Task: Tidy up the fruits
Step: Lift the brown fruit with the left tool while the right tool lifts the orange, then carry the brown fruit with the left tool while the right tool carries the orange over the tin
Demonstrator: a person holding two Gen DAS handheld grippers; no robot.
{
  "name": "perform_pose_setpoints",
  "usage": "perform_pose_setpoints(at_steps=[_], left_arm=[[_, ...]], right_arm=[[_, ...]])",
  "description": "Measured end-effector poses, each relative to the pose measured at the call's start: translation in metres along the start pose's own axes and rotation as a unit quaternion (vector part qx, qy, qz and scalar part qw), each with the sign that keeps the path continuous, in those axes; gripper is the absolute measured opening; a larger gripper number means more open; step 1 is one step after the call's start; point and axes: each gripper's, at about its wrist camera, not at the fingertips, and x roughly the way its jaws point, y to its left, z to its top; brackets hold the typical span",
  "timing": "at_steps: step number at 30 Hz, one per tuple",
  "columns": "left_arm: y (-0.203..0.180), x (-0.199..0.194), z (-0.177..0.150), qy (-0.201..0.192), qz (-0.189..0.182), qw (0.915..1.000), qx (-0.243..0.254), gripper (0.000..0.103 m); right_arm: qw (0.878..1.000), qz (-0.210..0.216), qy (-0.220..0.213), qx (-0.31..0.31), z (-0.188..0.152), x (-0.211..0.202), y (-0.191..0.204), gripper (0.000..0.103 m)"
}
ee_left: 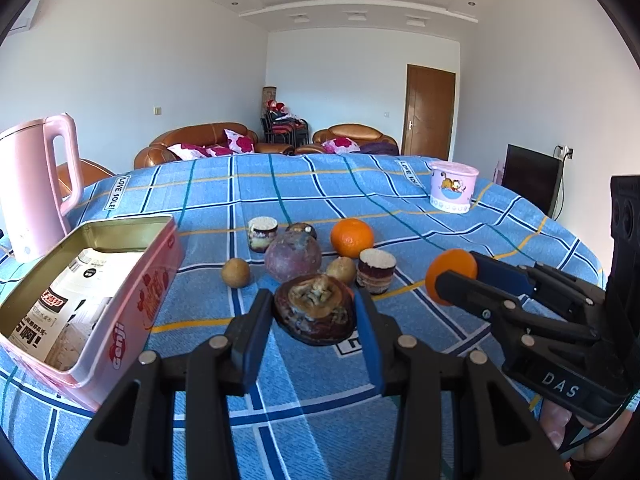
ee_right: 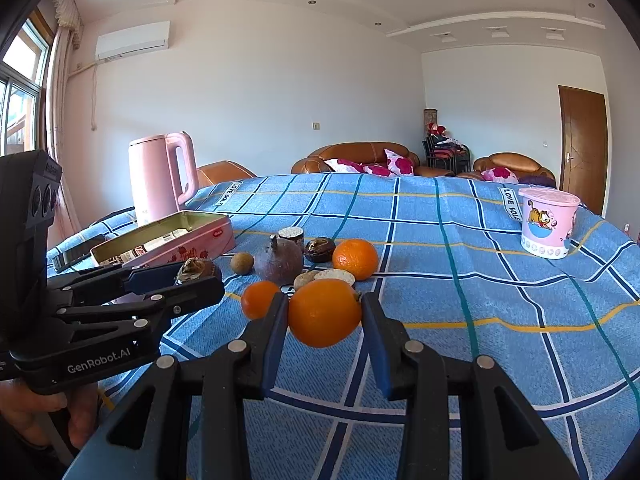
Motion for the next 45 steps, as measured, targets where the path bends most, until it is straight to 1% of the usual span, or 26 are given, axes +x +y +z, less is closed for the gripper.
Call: perform_pose_setpoints(at_steps=[6,13,16,19,25,30,39,45], left_arm=[[-0.001,-0.004,0.001,-0.010,0.003,0.9999,0.006,0.043],[0.002,-0.021,0.010,-0.041,0.018,0.9989,0.013,0.043],[0.007,-0.027,0.014,-0.043,0.021,0.9988,0.009,0.043],[0.017,-0.032,0.020,-0.042,0.019,0.9989,-0.003,0.043],[0.039,-0.044,0.030,-0.051,0.039,0.9978,-0.016,0.043],[0.062,-0.050,0.037,-0.050,0.058,0.9967,-0.027,0.043],[0.110,-0.052,0.045,-0.041,0.105,0.9927,-0.042,0.043],[0.136,-0.045,0.051,-0.026,0.119,0.9915,-0.045,0.043]], right_arm=[[1.000,0.004,-0.014,-0.004,0.000,-0.003,0.001,0.039],[1.000,0.001,-0.008,-0.001,0.001,-0.004,0.002,0.039],[1.000,0.005,-0.008,-0.002,0.007,-0.005,0.006,0.039],[1.000,0.013,-0.008,-0.010,0.018,-0.007,0.014,0.039],[0.999,0.037,-0.007,-0.026,0.041,-0.003,0.034,0.039],[0.997,0.063,-0.004,-0.039,0.061,0.007,0.056,0.039],[0.992,0.105,0.006,-0.066,0.097,0.033,0.098,0.039],[0.989,0.124,0.023,-0.080,0.110,0.060,0.122,0.040]])
